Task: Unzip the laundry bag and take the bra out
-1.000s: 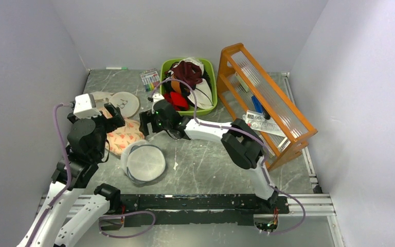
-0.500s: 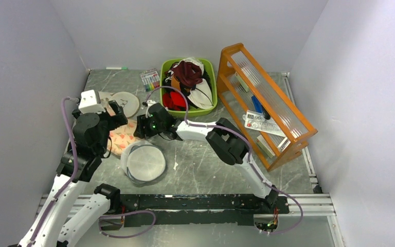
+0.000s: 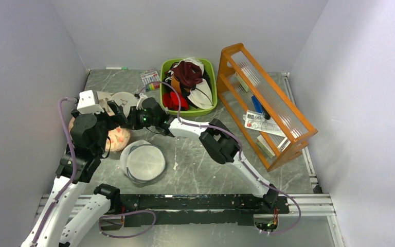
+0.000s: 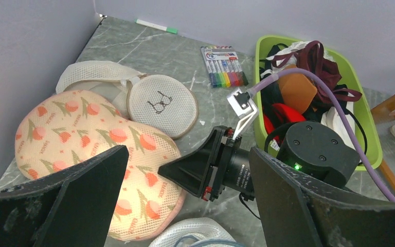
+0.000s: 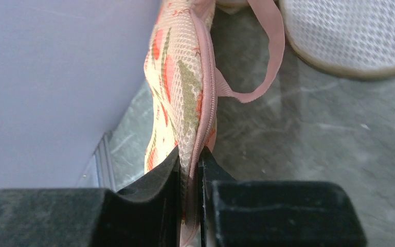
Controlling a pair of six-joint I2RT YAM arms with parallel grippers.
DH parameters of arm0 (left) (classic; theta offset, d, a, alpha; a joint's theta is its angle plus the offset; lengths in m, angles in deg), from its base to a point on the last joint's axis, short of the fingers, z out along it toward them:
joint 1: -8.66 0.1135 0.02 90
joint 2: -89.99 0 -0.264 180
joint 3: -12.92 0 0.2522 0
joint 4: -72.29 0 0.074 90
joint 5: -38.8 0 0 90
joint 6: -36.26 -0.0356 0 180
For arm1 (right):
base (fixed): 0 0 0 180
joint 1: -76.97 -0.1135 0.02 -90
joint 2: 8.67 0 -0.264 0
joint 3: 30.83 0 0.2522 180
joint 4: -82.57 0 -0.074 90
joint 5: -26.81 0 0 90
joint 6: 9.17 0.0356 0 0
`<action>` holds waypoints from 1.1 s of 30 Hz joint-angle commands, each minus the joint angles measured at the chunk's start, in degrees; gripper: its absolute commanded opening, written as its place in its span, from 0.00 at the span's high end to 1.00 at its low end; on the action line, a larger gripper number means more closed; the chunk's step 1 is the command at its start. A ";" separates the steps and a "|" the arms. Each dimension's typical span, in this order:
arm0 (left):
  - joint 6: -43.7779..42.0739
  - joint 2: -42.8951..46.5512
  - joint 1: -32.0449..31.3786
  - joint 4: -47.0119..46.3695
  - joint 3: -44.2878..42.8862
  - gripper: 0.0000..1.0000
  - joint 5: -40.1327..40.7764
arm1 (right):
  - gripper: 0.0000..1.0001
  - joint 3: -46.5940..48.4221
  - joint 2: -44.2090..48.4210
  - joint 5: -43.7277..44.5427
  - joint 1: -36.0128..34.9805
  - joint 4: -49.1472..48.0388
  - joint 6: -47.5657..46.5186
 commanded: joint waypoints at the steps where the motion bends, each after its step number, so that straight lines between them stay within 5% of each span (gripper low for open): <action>1: 0.08 0.33 0.86 -2.60 0.00 0.01 -1.80 | 0.93 1.36 2.90 0.53 0.22 -4.97 0.93; 13: 0.08 -0.93 1.90 -3.16 0.10 0.01 -4.43 | 0.98 -26.42 30.87 -5.91 8.68 -8.07 -2.43; 23: -1.00 -3.95 2.09 -4.39 -0.04 0.01 -12.76 | 0.97 -50.47 52.87 -4.73 16.82 10.06 -11.74; 33: -1.66 -14.86 2.13 -4.81 -1.43 0.01 -28.77 | 0.96 -65.39 71.63 15.31 18.07 28.86 -15.87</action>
